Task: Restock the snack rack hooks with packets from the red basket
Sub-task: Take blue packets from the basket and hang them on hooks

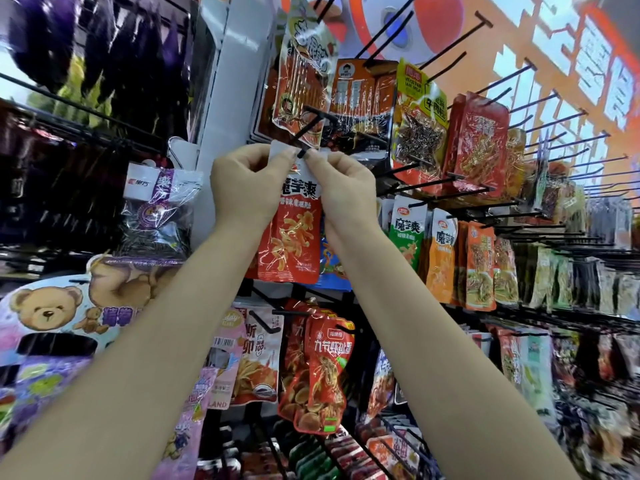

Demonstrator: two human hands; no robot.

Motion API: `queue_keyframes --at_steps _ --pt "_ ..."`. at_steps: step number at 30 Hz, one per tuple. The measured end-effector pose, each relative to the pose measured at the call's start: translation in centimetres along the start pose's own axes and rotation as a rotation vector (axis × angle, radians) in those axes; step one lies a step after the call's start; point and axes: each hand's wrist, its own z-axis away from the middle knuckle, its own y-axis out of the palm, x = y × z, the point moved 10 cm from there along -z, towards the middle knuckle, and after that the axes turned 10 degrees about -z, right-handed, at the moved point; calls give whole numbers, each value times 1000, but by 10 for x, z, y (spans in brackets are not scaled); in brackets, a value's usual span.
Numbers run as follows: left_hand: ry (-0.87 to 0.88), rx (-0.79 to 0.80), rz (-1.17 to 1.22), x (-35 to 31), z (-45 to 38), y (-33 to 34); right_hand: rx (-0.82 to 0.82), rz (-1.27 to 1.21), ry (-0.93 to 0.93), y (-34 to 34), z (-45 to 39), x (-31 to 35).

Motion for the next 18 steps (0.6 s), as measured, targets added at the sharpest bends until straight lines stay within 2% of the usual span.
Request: queue_keyframes --at_steps 2,4,6,8,10,13,18 --pt "81 -6 -99 -5 1 -2 0 99 -54 -3 3 6" --pt "199 -25 -226 -16 6 -7 13 286 -191 -8 11 23" --pt "404 -48 -416 -33 20 -11 13 497 -409 -15 29 46" --pt "661 -35 -714 -48 41 -2 7 695 -636 -24 47 59" --pt "810 36 -912 -44 55 14 48 895 -731 -31 51 49" --pt "826 120 -1024 -22 59 28 173 1050 -622 -36 40 13" --pt "699 236 -1129 15 48 33 209 1090 -580 -34 34 -2"
